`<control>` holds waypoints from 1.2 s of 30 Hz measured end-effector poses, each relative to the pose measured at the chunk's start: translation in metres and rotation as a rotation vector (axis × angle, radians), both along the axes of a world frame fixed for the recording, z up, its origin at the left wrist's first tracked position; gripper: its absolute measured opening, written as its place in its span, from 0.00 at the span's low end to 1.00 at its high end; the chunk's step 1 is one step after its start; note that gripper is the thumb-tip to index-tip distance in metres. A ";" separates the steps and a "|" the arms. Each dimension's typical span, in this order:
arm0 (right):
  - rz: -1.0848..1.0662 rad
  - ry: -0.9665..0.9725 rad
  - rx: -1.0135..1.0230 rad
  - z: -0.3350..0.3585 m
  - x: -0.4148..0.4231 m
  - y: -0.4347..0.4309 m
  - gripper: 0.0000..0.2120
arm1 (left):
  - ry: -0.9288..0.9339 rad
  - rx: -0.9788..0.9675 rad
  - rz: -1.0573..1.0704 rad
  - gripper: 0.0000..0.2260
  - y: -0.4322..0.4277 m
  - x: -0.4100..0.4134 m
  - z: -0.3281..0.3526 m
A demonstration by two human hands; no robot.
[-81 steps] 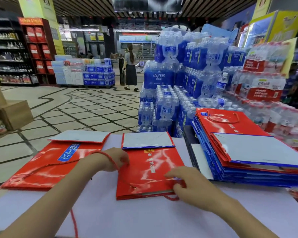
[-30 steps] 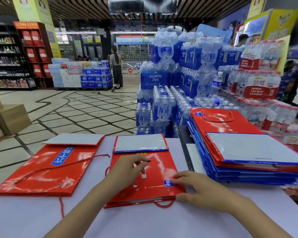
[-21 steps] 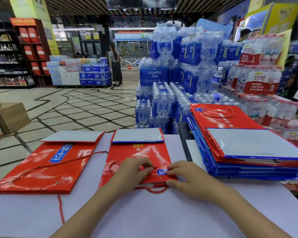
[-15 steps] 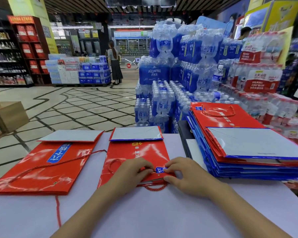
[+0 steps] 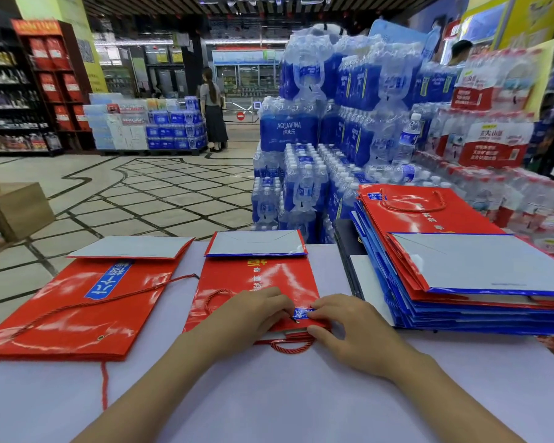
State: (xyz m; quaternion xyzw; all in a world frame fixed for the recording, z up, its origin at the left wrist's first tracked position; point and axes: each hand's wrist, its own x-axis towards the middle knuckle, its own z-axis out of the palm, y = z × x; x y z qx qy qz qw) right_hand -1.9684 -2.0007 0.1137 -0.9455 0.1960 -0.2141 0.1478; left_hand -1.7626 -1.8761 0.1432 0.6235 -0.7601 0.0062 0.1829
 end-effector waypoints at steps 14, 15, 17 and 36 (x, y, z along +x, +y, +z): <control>0.026 -0.009 0.021 -0.001 -0.001 -0.002 0.32 | -0.197 0.049 -0.032 0.10 -0.006 -0.002 0.012; 0.028 -0.012 0.021 -0.001 -0.001 -0.002 0.32 | -0.231 0.048 -0.043 0.10 -0.007 -0.003 0.013; 0.033 -0.029 0.014 -0.001 -0.001 -0.003 0.30 | -0.241 0.067 -0.042 0.10 -0.008 -0.005 0.016; 0.076 -0.289 -0.139 0.000 -0.001 -0.002 0.13 | -0.171 0.299 -0.056 0.09 -0.029 -0.009 0.039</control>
